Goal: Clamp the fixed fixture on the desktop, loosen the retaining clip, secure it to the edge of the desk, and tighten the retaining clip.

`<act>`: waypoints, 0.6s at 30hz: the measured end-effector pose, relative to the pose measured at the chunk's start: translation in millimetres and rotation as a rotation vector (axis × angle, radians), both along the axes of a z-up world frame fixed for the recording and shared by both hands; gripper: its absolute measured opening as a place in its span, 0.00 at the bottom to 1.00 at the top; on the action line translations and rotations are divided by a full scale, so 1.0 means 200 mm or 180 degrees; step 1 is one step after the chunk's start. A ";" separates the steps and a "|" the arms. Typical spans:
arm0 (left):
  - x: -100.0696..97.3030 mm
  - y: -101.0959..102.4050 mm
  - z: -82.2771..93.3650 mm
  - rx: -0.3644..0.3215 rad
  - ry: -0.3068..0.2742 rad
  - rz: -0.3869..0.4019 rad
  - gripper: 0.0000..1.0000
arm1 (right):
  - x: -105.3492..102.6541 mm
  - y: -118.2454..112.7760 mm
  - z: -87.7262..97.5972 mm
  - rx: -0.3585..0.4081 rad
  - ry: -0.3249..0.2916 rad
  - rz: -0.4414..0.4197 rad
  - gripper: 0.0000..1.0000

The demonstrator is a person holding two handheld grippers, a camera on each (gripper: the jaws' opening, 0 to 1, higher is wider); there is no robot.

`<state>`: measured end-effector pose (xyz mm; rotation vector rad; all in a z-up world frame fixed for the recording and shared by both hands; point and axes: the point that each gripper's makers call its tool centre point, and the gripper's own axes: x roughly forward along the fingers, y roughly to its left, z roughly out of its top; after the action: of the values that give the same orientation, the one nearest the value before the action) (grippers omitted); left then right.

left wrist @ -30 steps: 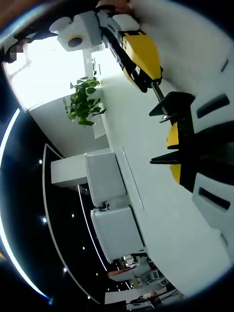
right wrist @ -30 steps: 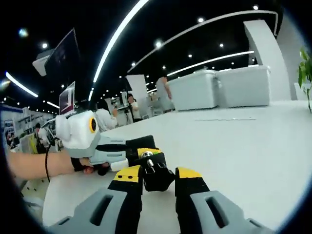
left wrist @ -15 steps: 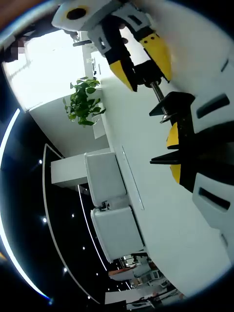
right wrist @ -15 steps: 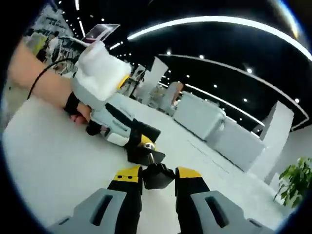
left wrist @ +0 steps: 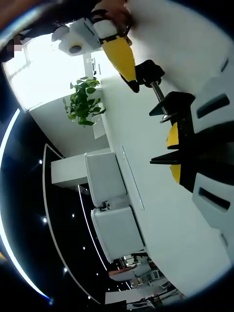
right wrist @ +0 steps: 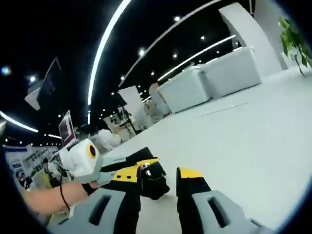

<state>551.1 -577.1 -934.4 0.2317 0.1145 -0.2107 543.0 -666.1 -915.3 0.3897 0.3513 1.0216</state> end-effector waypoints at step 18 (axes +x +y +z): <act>0.00 0.00 0.00 -0.0004 0.0000 -0.0007 0.08 | -0.07 0.05 -0.01 -0.0437 -0.0720 0.0159 0.21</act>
<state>551.2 -577.9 -934.8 0.2305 0.1143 -0.2129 528.8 -655.1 -918.1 0.1402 0.2267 1.0720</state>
